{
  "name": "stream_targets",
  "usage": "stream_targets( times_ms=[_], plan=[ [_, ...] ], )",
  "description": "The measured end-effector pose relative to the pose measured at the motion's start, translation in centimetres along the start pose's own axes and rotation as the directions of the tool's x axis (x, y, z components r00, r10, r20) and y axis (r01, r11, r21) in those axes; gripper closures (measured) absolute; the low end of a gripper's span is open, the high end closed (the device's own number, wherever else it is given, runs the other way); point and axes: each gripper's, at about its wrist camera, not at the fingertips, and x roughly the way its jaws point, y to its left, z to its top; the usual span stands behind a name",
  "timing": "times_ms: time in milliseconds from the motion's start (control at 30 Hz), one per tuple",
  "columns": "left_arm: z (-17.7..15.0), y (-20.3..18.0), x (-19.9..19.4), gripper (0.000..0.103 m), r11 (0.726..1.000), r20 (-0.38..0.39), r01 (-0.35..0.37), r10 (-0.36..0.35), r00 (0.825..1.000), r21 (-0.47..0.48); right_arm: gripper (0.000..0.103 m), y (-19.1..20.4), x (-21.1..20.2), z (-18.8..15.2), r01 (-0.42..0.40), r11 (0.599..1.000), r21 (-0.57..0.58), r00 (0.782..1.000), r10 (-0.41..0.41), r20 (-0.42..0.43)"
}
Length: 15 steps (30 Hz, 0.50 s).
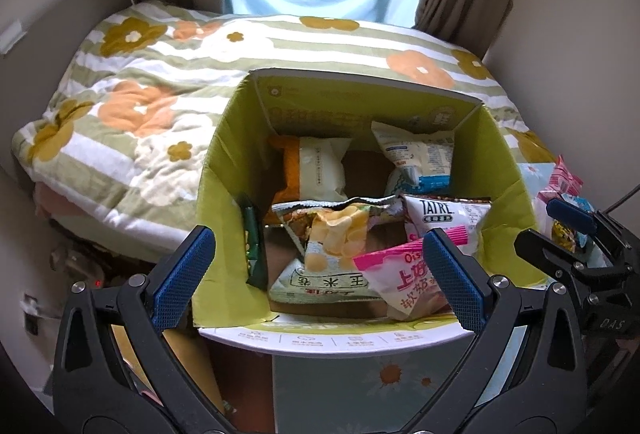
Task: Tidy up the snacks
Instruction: 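Move both tools back to the snack pile on the bed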
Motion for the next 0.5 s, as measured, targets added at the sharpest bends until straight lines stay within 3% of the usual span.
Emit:
stream_targets(
  times_ms=[267,500],
  plan=[
    [0.5,-0.8,-0.4,0.000,0.999,0.003,0.040,-0.040,0.999,0.027,0.013,-0.6,-1.6,-0.1,0.064,0.997,0.045,0.998,-0.064,0.014],
    [0.7,-3.4,-0.3,0.000,0.990,0.002,0.123,-0.123,0.992,0.069,0.010,-3.0,-3.8,-1.2,0.115,0.986,0.124,0.992,-0.121,0.042]
  ],
)
